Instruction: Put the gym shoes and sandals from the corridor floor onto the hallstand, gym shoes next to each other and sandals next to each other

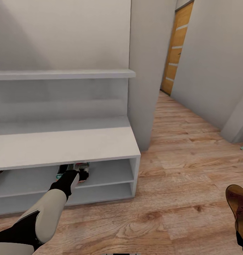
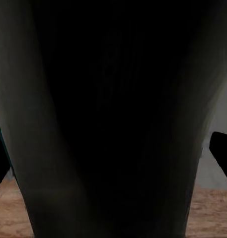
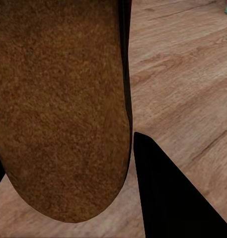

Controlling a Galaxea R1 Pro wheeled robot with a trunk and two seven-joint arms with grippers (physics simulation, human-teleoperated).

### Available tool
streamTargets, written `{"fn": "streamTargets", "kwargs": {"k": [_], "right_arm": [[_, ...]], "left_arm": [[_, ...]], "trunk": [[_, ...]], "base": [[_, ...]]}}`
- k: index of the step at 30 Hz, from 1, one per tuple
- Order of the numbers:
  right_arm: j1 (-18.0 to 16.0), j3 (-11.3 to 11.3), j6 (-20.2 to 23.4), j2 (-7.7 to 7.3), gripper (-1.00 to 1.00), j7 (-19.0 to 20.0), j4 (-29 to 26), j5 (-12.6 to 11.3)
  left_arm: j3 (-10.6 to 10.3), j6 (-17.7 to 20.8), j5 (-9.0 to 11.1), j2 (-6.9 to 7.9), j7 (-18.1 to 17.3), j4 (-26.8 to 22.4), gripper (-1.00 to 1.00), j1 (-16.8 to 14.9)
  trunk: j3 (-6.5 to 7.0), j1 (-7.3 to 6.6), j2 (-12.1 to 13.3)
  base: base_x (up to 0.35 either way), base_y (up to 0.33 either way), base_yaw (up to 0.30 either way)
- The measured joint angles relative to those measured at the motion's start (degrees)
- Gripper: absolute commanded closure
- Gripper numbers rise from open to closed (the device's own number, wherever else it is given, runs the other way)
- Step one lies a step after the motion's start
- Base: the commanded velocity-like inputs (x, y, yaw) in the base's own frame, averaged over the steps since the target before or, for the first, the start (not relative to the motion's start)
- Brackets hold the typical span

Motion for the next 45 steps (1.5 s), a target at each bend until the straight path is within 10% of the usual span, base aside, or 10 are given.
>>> {"fn": "streamTargets", "kwargs": {"k": [33,45], "right_arm": [[0.00,-0.06,0.00,0.00,1.00,0.00,0.12,0.03],[0.00,-0.07,-0.01,0.00,1.00,0.03,0.29,0.04]], "left_arm": [[0.00,-0.23,0.06,0.01,-0.05,-0.12,-1.00,0.05],[-0.30,-15.44,0.29,-0.05,-3.66,-0.24,-1.00,8.37]], "trunk": [[0.00,0.04,0.00],[-0.01,0.01,0.00]], "base": [[-0.190,0.007,0.000],[-0.252,0.059,0.000]]}}
